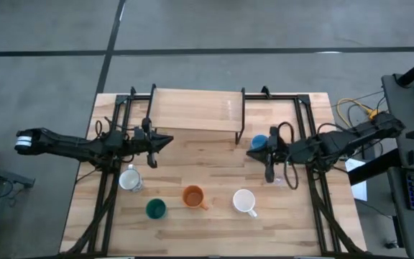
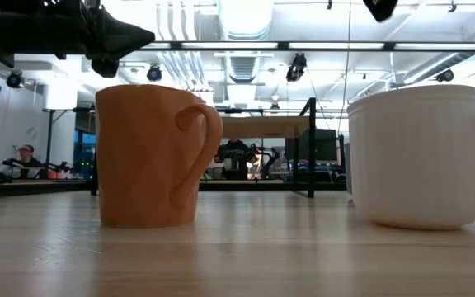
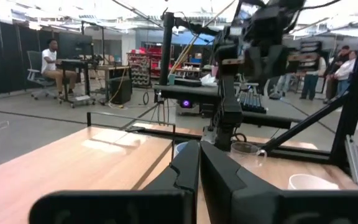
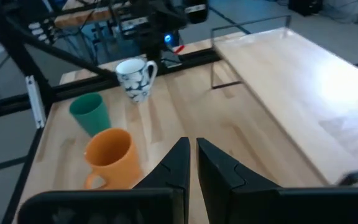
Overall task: Stack small to large cups/mugs on shelf
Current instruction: Put the orange mug on the shelf
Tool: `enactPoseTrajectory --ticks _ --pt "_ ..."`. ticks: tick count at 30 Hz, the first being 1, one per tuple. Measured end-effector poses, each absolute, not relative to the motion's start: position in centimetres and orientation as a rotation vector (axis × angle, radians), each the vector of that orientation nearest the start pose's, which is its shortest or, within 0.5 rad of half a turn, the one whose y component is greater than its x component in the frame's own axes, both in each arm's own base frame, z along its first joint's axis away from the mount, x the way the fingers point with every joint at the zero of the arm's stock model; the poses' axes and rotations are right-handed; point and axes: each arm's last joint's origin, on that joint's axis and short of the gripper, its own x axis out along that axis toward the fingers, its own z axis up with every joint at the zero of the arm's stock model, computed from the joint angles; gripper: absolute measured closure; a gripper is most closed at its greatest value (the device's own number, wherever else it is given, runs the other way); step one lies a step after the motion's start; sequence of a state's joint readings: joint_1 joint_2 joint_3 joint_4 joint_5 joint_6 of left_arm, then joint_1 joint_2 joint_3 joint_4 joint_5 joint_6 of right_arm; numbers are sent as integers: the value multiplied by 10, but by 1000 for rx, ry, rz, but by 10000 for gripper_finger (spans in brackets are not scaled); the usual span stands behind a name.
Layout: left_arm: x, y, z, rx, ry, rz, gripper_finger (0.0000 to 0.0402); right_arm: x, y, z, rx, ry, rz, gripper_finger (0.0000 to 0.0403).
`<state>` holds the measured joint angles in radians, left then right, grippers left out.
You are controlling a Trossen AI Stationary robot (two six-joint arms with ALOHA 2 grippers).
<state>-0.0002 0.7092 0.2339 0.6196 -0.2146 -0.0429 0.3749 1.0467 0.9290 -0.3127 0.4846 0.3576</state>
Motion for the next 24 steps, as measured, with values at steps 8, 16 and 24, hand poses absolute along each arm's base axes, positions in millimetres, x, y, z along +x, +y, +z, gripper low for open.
enactPoseTrajectory --ticks 8,16,24 --pt "161 6 226 -85 -134 202 402 246 99 332 126 402 -133 380" --pt "161 2 227 -149 -137 86 402 271 126 326 46 505 -100 380" --pt "162 0 232 -181 -188 12 402 288 149 322 14 569 -39 380"
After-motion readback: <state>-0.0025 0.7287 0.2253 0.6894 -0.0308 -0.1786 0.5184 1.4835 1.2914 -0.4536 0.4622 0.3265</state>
